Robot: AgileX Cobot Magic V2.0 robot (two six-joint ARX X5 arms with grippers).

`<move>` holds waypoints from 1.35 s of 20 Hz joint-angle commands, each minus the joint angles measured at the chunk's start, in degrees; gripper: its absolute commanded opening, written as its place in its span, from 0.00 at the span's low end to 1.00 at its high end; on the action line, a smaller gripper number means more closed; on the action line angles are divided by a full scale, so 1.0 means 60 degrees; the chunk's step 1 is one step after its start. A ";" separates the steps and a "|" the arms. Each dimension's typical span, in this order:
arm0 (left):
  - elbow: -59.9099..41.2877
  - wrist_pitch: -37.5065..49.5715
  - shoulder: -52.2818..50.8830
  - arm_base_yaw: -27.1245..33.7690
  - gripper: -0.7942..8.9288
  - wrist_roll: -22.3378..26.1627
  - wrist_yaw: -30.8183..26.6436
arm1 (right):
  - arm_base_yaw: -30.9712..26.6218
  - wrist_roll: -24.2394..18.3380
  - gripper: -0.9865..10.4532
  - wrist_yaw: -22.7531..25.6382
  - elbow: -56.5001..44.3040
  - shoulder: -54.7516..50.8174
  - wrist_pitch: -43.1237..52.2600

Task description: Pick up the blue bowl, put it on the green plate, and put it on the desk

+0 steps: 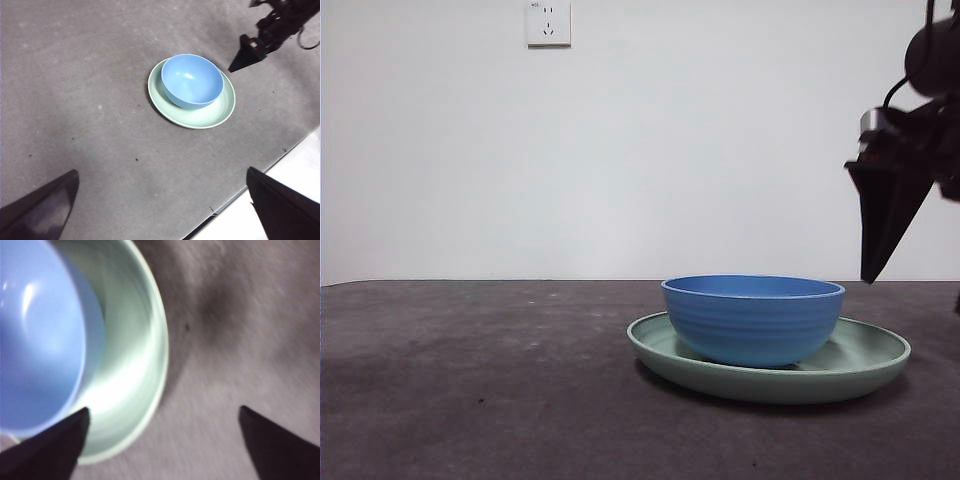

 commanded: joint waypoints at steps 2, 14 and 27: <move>0.0066 0.0058 0.0047 -0.0098 0.76 -0.0025 0.0022 | 0.0033 -0.0025 0.45 -0.0339 0.0106 0.0586 0.0444; 0.0066 0.0058 0.0047 -0.0098 0.76 -0.0208 0.0022 | 0.0036 -0.0029 0.32 -0.0754 0.0106 0.1698 0.1275; 0.0069 0.0025 0.0047 -0.0098 0.76 -0.0280 0.0022 | 0.0040 -0.0069 0.10 -0.0987 0.0106 0.2229 0.1435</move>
